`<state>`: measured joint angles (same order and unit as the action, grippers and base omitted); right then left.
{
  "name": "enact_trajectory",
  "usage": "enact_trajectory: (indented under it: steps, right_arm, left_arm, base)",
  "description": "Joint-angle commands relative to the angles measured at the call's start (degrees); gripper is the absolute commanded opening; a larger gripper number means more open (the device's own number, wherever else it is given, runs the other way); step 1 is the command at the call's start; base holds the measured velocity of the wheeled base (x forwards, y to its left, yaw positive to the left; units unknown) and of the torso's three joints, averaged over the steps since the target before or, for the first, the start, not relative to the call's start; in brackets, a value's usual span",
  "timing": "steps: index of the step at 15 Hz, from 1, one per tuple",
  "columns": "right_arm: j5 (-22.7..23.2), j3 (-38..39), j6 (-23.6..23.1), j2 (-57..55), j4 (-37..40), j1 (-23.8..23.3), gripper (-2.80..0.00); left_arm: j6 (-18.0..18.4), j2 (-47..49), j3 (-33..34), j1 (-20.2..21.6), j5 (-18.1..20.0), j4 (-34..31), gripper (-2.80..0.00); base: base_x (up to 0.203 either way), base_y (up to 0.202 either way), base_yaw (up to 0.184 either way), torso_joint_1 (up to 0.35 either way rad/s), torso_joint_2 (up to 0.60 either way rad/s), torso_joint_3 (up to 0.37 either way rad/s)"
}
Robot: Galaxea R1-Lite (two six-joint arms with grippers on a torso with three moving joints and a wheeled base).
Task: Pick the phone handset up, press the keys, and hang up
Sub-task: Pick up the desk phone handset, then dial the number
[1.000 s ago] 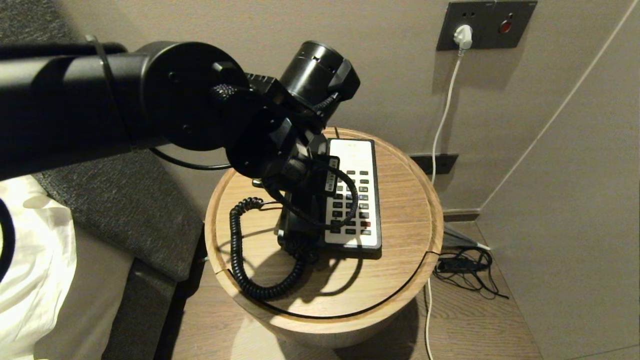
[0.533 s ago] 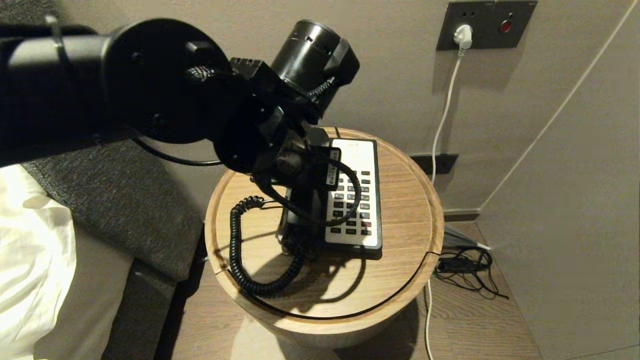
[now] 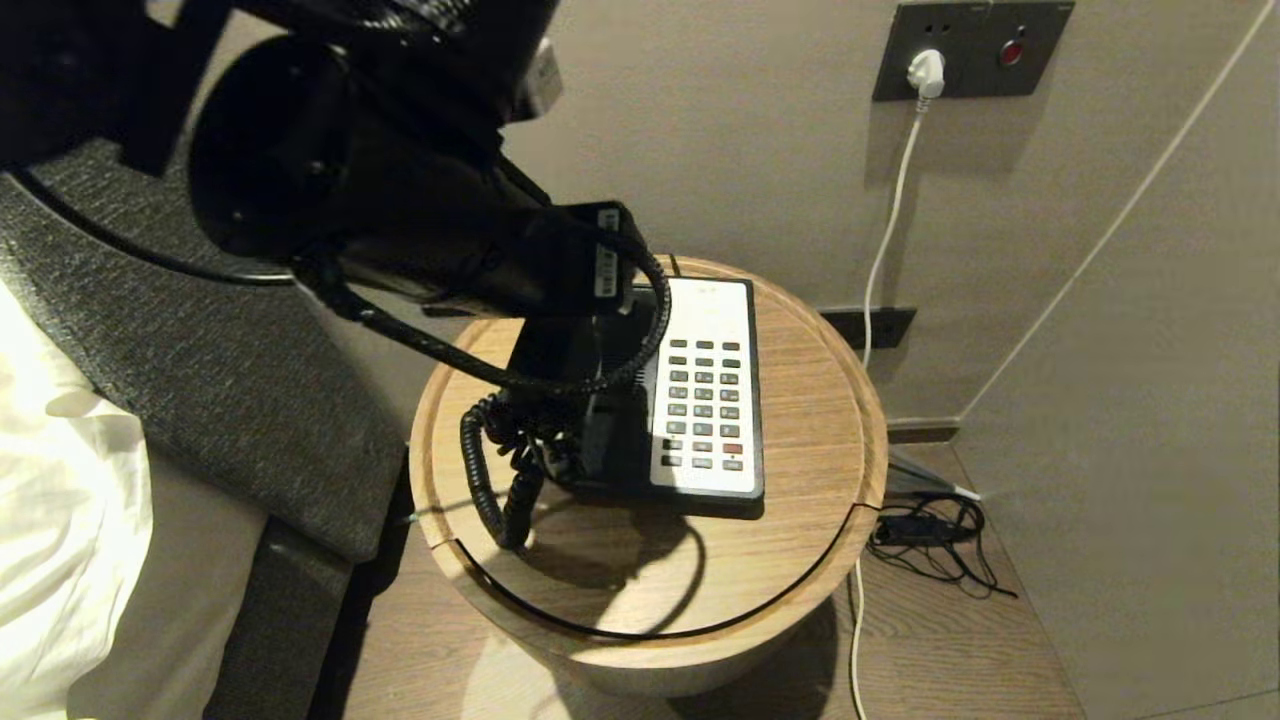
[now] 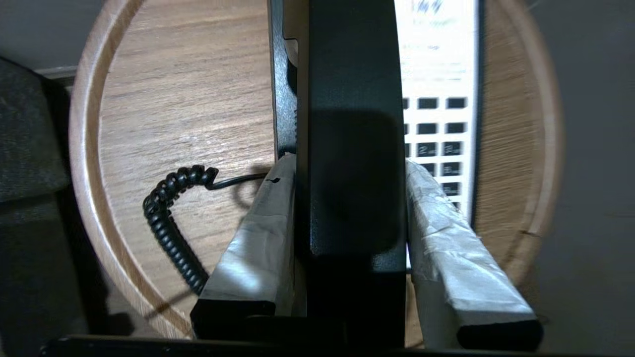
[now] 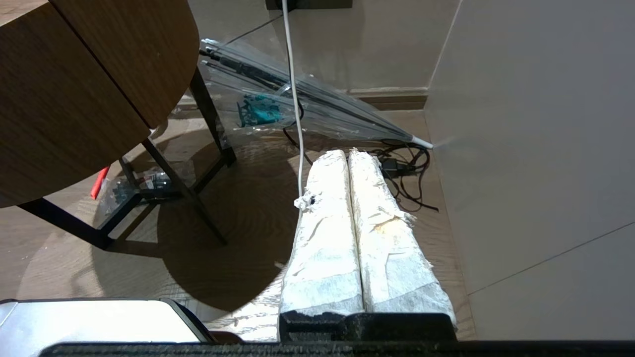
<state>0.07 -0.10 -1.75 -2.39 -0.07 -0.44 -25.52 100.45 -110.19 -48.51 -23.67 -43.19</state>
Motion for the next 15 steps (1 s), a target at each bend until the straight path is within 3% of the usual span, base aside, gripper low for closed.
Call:
enact_trajectory:
  steps: [1, 4, 7, 13, 15]
  right_arm:
    - [0.0, 0.0, 0.0, 0.0, 0.0, 0.0, -2.80]
    - [0.0, 0.0, 0.0, 0.0, 0.0, 0.0, -2.80]
    - [0.0, 0.0, 0.0, 0.0, -0.1, 0.0, -2.80]
    - [0.0, 0.0, 0.0, 0.0, 0.0, 0.0, -2.80]
    - [0.0, 0.0, 0.0, 0.0, 0.0, 0.0, -2.80]
  left_arm:
    - [-1.5, -4.8, 0.0, 0.0, 1.4, -0.6, -2.80]
    - [-5.7, -9.9, 0.0, 0.0, 5.1, -1.7, -2.80]
    - [-11.0, -16.2, 0.1, 0.3, 11.4, -2.2, -2.80]
    - [-12.7, -29.4, 0.4, 2.1, 17.6, -2.4, -2.80]
    - [-15.8, -32.5, 0.2, 3.9, 21.3, -2.0, -2.80]
  base:
    - [0.000, 0.000, 0.000, 0.000, 0.00, 0.000]
    - [0.000, 0.000, 0.000, 0.000, 0.00, 0.000]
    - [0.000, 0.000, 0.000, 0.000, 0.00, 0.000]
    - [0.000, 0.000, 0.000, 0.000, 0.00, 0.000]
    - [0.000, 0.000, 0.000, 0.000, 0.00, 0.000]
